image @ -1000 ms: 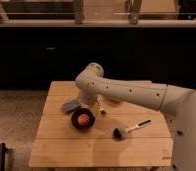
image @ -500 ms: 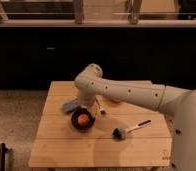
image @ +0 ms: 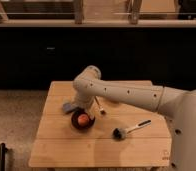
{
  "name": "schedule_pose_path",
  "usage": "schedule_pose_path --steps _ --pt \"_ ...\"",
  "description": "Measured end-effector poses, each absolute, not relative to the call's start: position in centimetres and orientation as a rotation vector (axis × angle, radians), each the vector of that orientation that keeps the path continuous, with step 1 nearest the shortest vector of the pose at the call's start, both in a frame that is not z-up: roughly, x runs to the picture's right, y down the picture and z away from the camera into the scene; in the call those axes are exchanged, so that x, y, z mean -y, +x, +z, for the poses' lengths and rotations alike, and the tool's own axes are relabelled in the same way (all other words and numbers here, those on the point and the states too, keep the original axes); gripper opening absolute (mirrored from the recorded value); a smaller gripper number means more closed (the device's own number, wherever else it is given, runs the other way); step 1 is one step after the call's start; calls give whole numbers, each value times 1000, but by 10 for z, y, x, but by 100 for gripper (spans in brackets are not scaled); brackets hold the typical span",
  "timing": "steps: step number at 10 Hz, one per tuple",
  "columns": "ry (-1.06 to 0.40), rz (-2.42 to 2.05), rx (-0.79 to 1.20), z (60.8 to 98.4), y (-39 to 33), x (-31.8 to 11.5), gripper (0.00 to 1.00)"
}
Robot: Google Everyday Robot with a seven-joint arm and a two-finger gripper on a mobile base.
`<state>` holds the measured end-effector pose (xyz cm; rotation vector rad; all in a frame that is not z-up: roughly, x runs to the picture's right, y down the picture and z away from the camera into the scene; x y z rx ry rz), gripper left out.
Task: Place apple in table surface
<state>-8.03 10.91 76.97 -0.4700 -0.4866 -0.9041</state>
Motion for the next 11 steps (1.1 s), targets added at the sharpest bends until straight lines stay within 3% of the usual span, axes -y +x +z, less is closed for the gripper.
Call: schedule_pose_path --steps 2,5,6,11 --pt "-475 -917 500 770 -83 -113 73" --pt "-487 -930 509 772 -86 -120 70" --pt "-492 -936 513 773 -89 -122 63" --pt "-507 -940 521 778 -92 -129 65"
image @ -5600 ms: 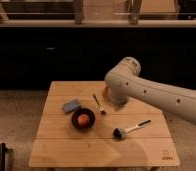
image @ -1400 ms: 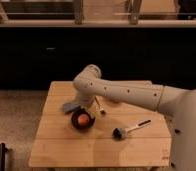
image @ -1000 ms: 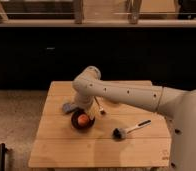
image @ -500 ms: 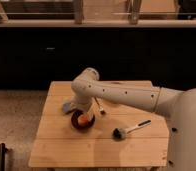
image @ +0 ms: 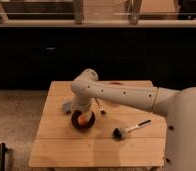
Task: Place apple in table surface
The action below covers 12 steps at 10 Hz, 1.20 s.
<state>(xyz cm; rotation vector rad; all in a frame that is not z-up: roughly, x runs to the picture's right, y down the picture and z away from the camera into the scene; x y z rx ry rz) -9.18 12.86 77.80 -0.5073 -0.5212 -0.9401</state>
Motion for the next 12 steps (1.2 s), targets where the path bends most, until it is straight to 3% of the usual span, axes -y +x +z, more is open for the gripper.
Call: schedule_pose_path --steps 12 --pt "-553 -883 553 808 -79 -148 65"
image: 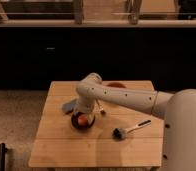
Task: Place apple in table surface
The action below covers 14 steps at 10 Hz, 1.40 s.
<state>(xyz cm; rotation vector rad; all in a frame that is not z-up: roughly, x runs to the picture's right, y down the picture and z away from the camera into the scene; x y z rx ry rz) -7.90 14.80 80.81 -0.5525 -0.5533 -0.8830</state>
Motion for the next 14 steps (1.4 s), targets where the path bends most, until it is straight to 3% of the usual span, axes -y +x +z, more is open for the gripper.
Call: schedule_pose_path --steps 5,11,12,14 --pt "-582 -880 555 826 -80 -157 63" --pt "-609 -870 572 837 -79 -165 6" --pt "-610 -871 572 837 -79 -165 1" --pt "-610 -873 569 837 -77 -164 0"
